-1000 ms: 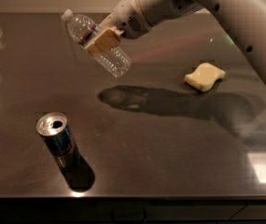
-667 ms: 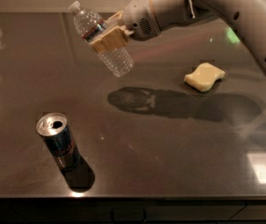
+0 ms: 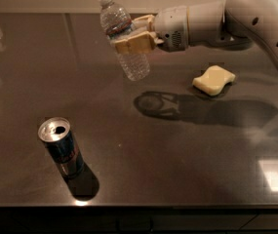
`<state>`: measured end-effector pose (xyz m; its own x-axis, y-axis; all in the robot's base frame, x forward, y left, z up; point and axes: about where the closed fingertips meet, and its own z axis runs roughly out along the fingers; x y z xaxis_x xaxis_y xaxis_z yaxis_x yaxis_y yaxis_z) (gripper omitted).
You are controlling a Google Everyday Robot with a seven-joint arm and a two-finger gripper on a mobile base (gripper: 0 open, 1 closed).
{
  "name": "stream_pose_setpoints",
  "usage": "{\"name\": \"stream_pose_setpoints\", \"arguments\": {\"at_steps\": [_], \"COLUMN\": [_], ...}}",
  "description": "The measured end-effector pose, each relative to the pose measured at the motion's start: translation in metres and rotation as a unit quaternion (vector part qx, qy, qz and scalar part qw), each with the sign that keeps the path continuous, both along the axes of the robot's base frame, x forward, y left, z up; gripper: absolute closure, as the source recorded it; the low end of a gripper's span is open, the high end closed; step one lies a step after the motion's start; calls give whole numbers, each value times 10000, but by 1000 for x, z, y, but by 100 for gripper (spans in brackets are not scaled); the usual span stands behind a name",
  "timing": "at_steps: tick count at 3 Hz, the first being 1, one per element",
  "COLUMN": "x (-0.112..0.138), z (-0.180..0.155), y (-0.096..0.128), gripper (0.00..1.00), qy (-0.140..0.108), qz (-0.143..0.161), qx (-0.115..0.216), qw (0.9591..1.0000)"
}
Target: Place water bottle upright
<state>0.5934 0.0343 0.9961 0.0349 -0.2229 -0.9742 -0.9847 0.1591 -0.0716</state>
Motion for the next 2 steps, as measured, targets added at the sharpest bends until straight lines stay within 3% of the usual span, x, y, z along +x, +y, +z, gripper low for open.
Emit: {"name": "stream_pose_setpoints", "arguments": {"at_steps": [2], "x": [3], "z": [-10], "y": [-23], "gripper": [100], "qy": [-76], "qz": [-100], "qx": [743], "qw": [9972]}}
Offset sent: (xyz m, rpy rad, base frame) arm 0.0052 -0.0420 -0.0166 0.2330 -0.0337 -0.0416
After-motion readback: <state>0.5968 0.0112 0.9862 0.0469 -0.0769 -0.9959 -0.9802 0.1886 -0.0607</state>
